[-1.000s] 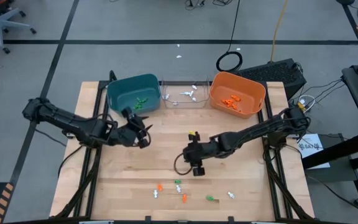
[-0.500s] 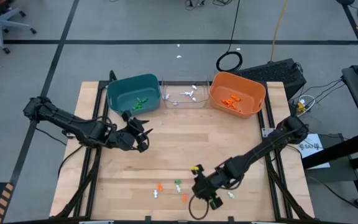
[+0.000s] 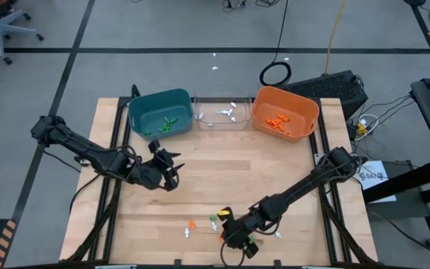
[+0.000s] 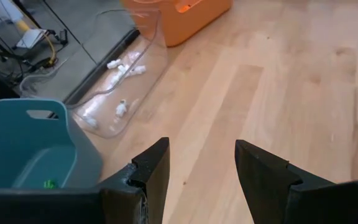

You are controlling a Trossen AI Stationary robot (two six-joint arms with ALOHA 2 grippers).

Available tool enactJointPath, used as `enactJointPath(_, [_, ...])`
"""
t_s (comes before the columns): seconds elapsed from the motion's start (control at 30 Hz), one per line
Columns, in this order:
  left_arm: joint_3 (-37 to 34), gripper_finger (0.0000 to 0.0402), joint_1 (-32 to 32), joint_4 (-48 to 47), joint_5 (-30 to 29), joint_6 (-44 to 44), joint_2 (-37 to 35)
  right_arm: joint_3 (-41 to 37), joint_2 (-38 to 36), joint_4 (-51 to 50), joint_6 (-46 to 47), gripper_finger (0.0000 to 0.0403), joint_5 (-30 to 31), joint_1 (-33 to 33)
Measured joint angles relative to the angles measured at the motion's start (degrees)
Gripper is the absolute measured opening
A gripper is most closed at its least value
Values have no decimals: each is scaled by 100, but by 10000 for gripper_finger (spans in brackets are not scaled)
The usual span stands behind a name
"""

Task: Sort Halloween decoration
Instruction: Put the orange skeleton toy into the orange bin

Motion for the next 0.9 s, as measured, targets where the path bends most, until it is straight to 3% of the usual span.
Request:
enactJointPath(0.47, [2, 177, -31, 94, -4, 7, 25, 1132, 969, -1006, -1364, 153, -62, -67])
enactJointPath(0.9, [2, 177, -31, 95, -5, 18, 25, 1237, 1159, -1534, -2031, 153, -75, -274])
